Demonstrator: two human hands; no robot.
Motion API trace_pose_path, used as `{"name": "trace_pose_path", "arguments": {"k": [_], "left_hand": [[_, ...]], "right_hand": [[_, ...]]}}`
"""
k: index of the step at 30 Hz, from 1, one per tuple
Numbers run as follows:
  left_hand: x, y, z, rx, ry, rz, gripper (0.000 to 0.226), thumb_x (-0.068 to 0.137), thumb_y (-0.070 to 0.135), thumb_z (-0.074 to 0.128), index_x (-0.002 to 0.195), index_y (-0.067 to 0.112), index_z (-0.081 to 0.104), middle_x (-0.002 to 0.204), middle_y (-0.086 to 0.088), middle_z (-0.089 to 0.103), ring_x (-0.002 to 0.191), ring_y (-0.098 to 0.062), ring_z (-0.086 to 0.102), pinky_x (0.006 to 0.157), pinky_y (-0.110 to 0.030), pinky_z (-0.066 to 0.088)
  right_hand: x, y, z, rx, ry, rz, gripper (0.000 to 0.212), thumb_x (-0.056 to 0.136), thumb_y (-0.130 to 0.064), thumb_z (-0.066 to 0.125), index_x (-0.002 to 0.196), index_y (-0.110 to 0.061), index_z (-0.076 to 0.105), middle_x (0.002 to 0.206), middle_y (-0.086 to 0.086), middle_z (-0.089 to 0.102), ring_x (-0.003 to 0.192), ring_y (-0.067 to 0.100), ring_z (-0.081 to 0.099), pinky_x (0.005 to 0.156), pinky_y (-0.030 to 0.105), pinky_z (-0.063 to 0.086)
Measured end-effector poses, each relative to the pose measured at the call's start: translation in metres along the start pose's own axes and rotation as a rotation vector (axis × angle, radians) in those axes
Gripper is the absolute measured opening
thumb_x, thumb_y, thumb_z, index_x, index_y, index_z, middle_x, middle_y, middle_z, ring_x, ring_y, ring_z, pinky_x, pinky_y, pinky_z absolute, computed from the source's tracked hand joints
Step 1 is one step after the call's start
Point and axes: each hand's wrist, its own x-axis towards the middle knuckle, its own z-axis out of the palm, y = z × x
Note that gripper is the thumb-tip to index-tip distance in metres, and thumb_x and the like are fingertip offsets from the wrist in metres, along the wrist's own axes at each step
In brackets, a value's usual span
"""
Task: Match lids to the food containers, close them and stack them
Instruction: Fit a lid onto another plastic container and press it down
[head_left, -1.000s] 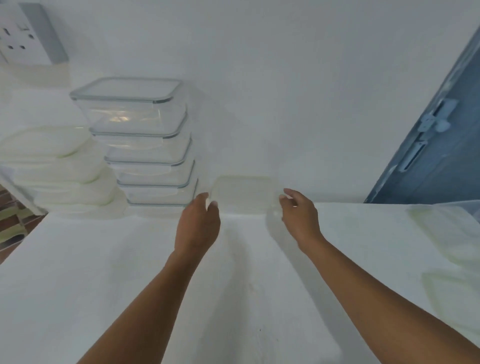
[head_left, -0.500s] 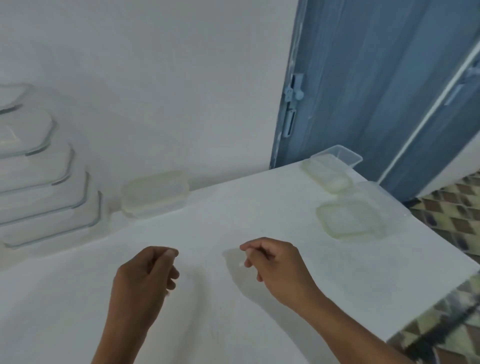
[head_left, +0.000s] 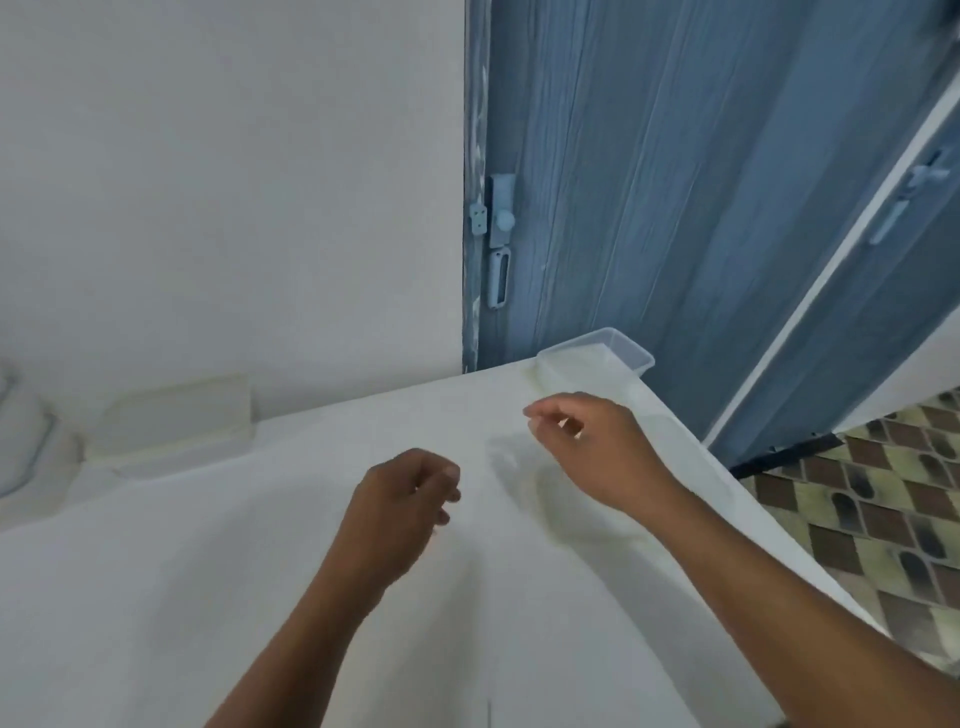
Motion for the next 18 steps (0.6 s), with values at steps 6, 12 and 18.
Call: {"name": "trace_pose_path", "arguments": {"k": [6, 12, 18], "left_hand": [[0.090, 0.063, 0.097, -0.137, -0.035, -0.049, 0.025, 0.096, 0.030, 0.066, 0.117, 0.017, 0.066, 0.103, -0.004, 0.071, 0.081, -0.019, 0.070, 0.072, -0.037, 0.061], [0.147, 0.082, 0.151, -0.055, -0.015, -0.139, 0.066, 0.093, 0.033, 0.067, 0.150, 0.019, 0.038, 0.124, -0.007, 0.059, 0.093, -0.020, 0.062, 0.077, -0.040, 0.062], [0.154, 0.077, 0.174, 0.022, -0.034, -0.156, 0.069, 0.095, 0.020, 0.061, 0.156, 0.014, 0.031, 0.113, 0.001, 0.054, 0.097, -0.024, 0.056, 0.087, -0.045, 0.062]], "right_hand": [[0.105, 0.062, -0.069, -0.181, 0.043, 0.010, 0.025, 0.094, -0.037, 0.066, 0.117, -0.028, 0.072, 0.120, -0.005, 0.068, 0.098, 0.009, 0.060, 0.090, 0.026, 0.044], [0.171, 0.108, -0.100, -0.305, -0.018, 0.106, 0.052, 0.092, -0.053, 0.059, 0.140, -0.034, 0.056, 0.148, 0.006, 0.053, 0.123, 0.032, 0.059, 0.107, 0.045, 0.046], [0.189, 0.133, -0.098, -0.337, -0.184, 0.351, 0.057, 0.105, -0.043, 0.042, 0.148, -0.004, 0.042, 0.154, 0.015, 0.043, 0.138, 0.034, 0.044, 0.109, 0.039, 0.037]]}}
